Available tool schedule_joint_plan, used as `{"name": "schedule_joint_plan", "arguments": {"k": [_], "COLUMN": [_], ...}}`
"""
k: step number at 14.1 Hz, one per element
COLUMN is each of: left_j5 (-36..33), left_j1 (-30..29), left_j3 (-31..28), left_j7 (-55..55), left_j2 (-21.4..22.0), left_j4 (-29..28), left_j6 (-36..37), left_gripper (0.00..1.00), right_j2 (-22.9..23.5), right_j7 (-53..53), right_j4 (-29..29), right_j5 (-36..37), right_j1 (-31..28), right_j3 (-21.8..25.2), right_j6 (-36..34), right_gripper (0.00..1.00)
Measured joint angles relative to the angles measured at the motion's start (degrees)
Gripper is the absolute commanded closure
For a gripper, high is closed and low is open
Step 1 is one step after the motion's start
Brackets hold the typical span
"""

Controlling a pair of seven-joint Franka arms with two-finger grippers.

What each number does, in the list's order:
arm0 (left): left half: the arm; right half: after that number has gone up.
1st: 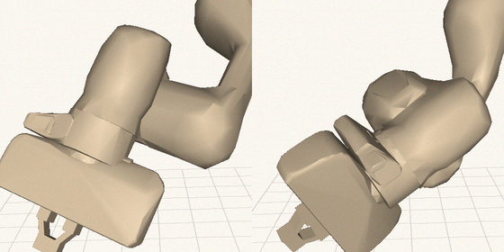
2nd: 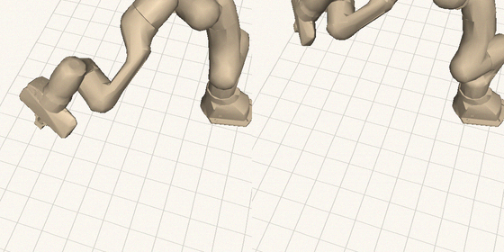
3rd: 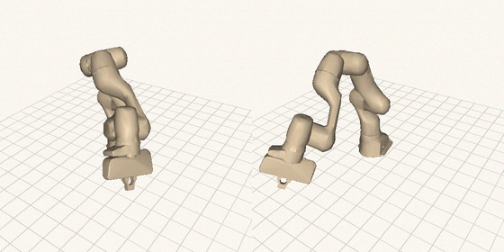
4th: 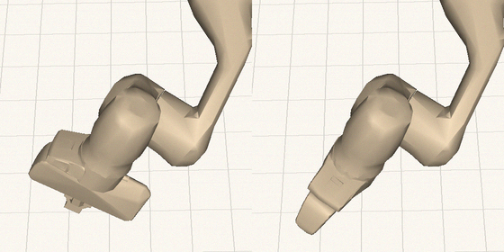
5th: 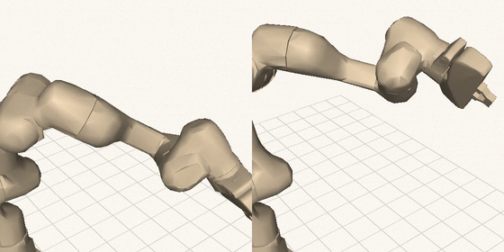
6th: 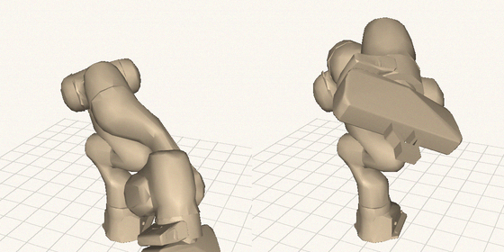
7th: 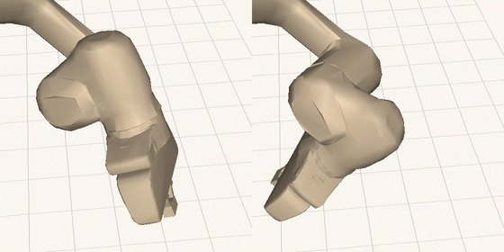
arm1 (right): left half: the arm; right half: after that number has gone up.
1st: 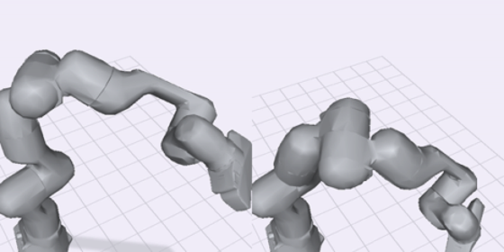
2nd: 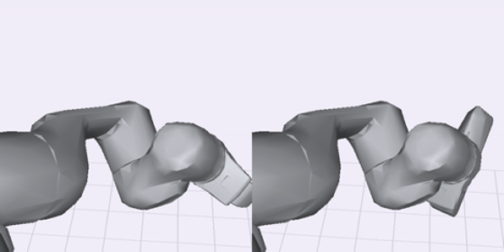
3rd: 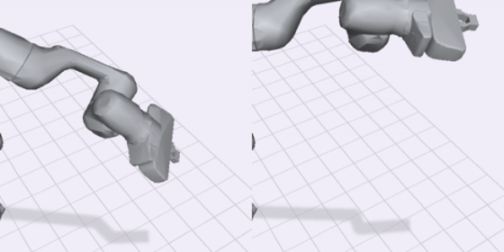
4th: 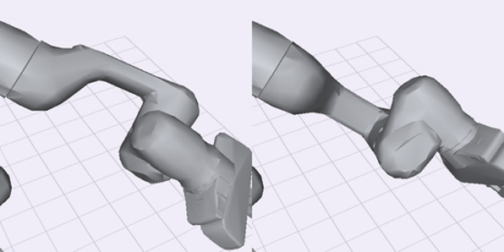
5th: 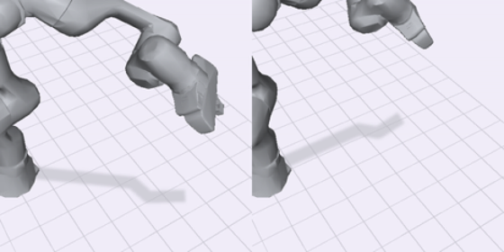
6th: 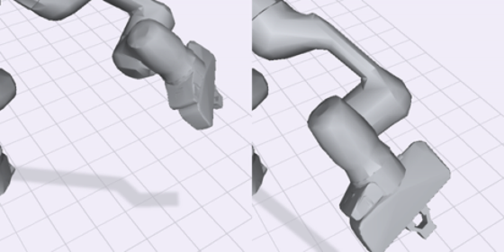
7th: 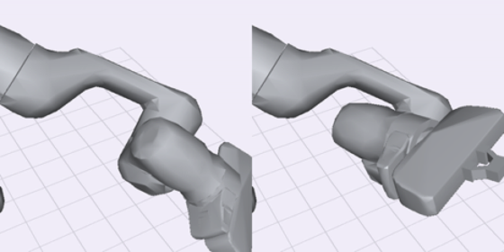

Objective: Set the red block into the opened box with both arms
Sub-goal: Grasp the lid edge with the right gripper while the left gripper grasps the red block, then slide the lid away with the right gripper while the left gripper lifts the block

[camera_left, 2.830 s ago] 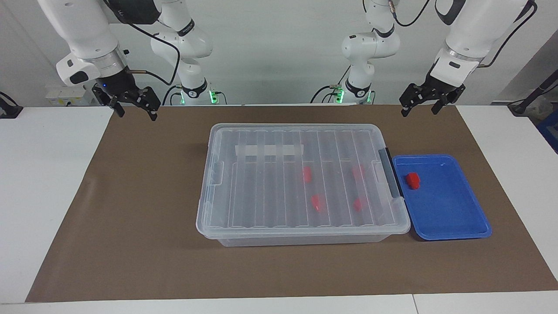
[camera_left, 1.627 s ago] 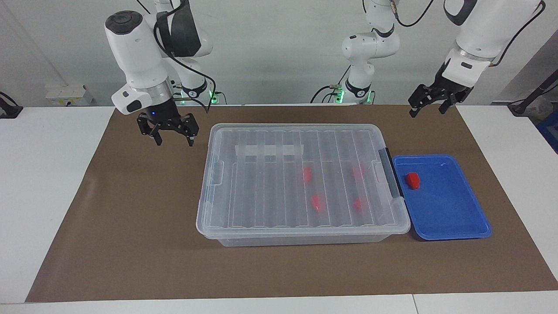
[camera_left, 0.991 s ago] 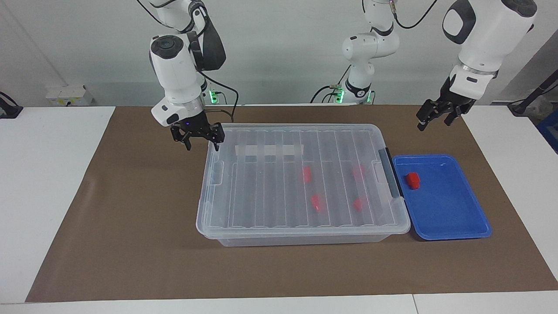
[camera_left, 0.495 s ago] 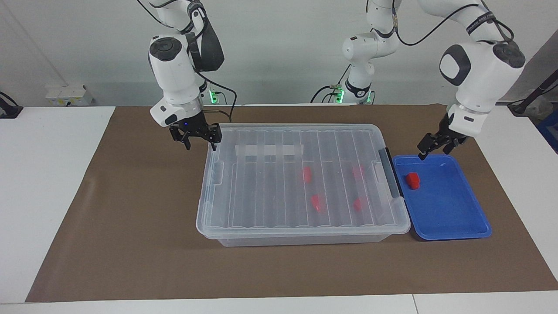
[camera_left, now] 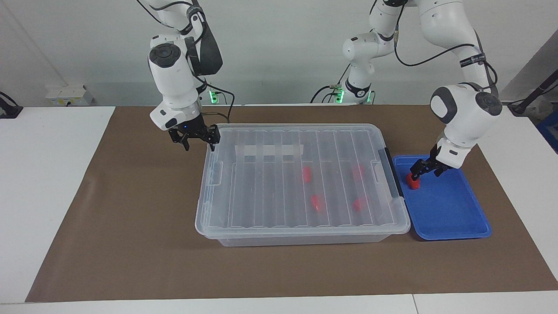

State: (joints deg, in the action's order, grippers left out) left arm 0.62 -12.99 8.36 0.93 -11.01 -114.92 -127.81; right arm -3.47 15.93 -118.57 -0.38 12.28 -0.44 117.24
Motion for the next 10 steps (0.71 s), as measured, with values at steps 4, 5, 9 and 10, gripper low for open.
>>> {"name": "schedule_joint_plan", "arguments": {"k": [4, 5, 9, 10], "left_j5": [-0.4, -0.4, -0.5, -0.5], "left_j1": [0.0, 0.0, 0.0, 0.0], "left_j3": [0.0, 0.0, -0.1, -0.1], "left_j7": [0.0, 0.0, -0.1, -0.1], "left_j2": [-0.9, -1.0, -2.8, -3.2], "left_j4": [-0.3, -0.3, -0.8, -1.2], "left_j6": [-0.1, -0.2, -1.9, -2.5], "left_gripper": [0.00, 0.00, 0.00, 0.00], "right_j2": [-0.1, -0.1, -0.4, -0.5], "right_j7": [-5.3, -6.6, -11.9, -13.9], "right_j4": [-0.1, -0.1, -0.2, -0.2], "right_j5": [0.0, 0.0, 0.0, 0.0], "right_j1": [-3.7, -4.5, -8.2, -9.4], "right_j3": [0.0, 0.1, 0.2, 0.3], "right_j6": [-0.2, -0.5, -2.4, -2.5], "right_gripper": [0.12, 0.12, 0.12, 0.12]}}
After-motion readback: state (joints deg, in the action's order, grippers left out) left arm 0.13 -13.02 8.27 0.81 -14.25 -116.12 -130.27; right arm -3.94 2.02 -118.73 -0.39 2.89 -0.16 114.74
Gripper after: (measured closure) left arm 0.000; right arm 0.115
